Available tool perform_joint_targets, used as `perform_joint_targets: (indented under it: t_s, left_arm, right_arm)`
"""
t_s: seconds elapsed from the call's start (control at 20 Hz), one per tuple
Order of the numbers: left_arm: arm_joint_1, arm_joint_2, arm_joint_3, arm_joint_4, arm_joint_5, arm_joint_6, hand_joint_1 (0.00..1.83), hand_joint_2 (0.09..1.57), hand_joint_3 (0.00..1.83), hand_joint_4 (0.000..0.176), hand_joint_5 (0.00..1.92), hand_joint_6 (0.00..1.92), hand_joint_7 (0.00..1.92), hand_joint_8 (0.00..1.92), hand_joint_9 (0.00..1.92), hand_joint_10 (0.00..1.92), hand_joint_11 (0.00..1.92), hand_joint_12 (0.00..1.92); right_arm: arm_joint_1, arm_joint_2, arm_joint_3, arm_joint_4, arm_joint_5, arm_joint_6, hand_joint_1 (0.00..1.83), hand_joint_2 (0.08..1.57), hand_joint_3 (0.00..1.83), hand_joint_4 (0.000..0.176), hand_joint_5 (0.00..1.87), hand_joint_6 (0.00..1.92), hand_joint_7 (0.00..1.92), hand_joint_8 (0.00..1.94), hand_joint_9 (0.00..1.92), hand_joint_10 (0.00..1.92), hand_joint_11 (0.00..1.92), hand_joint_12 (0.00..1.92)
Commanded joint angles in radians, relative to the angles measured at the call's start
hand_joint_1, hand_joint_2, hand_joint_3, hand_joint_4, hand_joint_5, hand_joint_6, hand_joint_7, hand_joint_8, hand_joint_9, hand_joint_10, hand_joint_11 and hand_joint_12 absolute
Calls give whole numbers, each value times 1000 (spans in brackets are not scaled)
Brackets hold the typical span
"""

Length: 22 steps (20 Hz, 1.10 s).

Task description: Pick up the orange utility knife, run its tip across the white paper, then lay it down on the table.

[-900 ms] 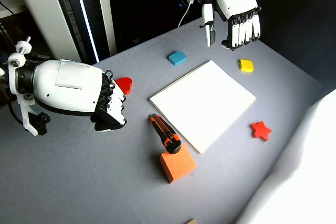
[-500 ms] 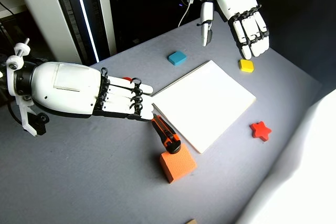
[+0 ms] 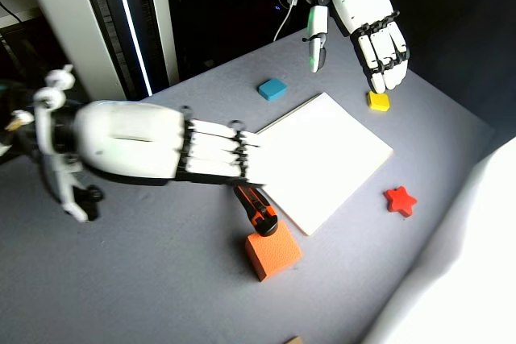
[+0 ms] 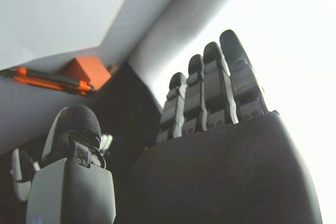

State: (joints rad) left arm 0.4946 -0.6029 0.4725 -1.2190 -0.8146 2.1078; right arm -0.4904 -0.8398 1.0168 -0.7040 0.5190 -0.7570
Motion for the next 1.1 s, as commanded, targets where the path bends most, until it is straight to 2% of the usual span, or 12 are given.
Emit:
perform_joint_targets:
  t_s: [0.0,0.1,0.3,0.35,0.6,0.7,0.75,0.85,0.9,1.05]
  left_arm:
    - [0,2,0,58,-94,-11,224,1230,2,63,39,3,110,1,145,5,0,619]
    - [28,-3,1,82,-112,-44,209,1246,5,61,36,1,111,1,142,2,0,602]
    - [56,-25,1,103,-167,-68,206,1255,4,58,31,1,113,0,140,0,0,589]
    - [61,-33,1,105,-180,-68,213,1256,3,54,36,3,120,2,145,2,0,592]
    - [111,-66,1,108,-261,-101,237,1258,1,59,36,3,127,3,161,7,0,691]
    - [131,-75,1,108,-307,-112,250,1261,1,61,38,2,130,2,166,7,0,711]
    - [137,-77,1,106,-325,-113,251,1256,0,61,46,4,149,6,185,12,0,762]
    - [142,-78,5,90,-334,-112,252,1262,1,59,44,1,142,1,181,7,0,764]
    - [143,-78,7,85,-334,-110,252,1263,2,59,36,0,139,0,187,9,0,762]
    - [145,-78,9,78,-337,-110,235,1270,4,57,40,3,148,3,193,8,0,777]
  right_arm:
    - [20,5,11,16,47,-1,1026,1040,0,0,0,0,0,0,0,0,0,0]
    - [26,-8,22,-34,29,-1,1126,990,0,0,0,0,0,0,0,0,0,0]
    - [-10,-41,41,-91,32,-1,1145,985,0,0,0,0,0,0,0,0,0,0]
    - [-12,-53,46,-91,32,-1,1114,999,0,0,0,0,0,0,0,0,0,0]
    - [-2,-131,90,-91,13,-2,1093,1006,0,0,0,0,0,0,0,0,0,0]
    - [1,-167,120,-91,10,-30,1136,994,0,0,0,0,0,0,0,0,0,0]
    - [3,-186,141,-90,6,-45,1091,991,0,0,0,0,0,0,0,0,0,0]
    - [-1,-214,176,-90,44,-49,1133,974,0,0,0,0,0,0,0,0,0,0]
    - [-7,-225,188,-90,59,-52,1090,979,0,0,0,0,0,0,0,0,0,0]
    - [-35,-261,221,-58,89,-100,1126,957,0,0,0,0,0,0,0,0,0,0]
